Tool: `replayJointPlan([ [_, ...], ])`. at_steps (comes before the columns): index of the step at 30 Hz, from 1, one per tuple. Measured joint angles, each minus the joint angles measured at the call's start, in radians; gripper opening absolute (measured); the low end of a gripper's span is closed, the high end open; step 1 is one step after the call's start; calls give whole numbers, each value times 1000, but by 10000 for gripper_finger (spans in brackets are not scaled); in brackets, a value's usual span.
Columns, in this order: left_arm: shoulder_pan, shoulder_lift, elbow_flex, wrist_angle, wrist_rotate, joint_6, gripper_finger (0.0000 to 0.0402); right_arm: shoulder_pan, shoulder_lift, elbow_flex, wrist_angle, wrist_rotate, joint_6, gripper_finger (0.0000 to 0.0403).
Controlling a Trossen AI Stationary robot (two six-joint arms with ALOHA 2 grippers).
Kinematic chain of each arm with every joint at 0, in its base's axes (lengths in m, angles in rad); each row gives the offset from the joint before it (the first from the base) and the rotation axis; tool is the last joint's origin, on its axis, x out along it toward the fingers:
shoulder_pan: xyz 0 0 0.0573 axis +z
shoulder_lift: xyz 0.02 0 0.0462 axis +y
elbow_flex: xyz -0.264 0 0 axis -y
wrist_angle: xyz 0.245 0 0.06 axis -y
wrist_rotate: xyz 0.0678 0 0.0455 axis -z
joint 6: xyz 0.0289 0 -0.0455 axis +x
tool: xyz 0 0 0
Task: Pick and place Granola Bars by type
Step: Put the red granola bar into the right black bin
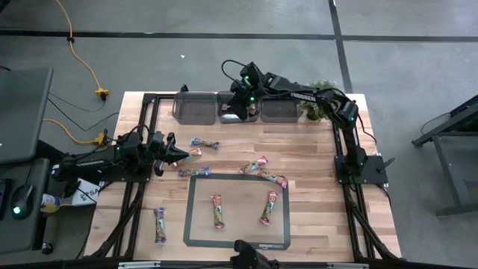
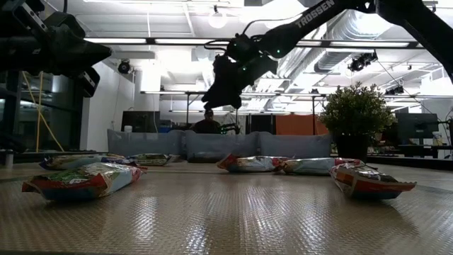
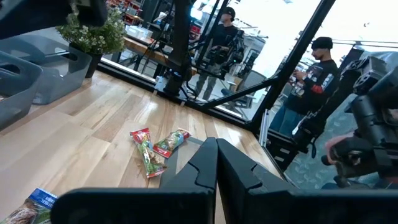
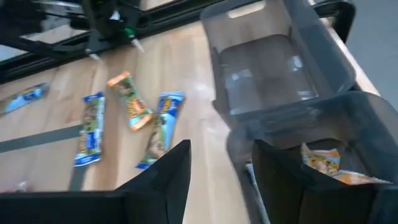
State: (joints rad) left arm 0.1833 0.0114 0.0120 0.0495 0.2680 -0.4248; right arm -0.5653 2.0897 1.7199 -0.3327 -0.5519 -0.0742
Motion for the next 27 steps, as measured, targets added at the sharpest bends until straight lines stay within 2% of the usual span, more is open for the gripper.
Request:
replayJointPlan([
  [6, 0, 0, 0, 0, 3, 0, 1, 19, -77, 0, -47, -22, -17, 154],
  [14, 0, 0, 0, 0, 3, 0, 1, 53, -262, 0, -192, -18, -36, 154],
  [21, 0, 0, 0, 0, 2, 0, 1, 104, -408, 0, -418, 108, -38, 154],
  [27, 0, 0, 0, 0, 0, 0, 1, 180, -466, 0, -623, 299, 11, 154],
])
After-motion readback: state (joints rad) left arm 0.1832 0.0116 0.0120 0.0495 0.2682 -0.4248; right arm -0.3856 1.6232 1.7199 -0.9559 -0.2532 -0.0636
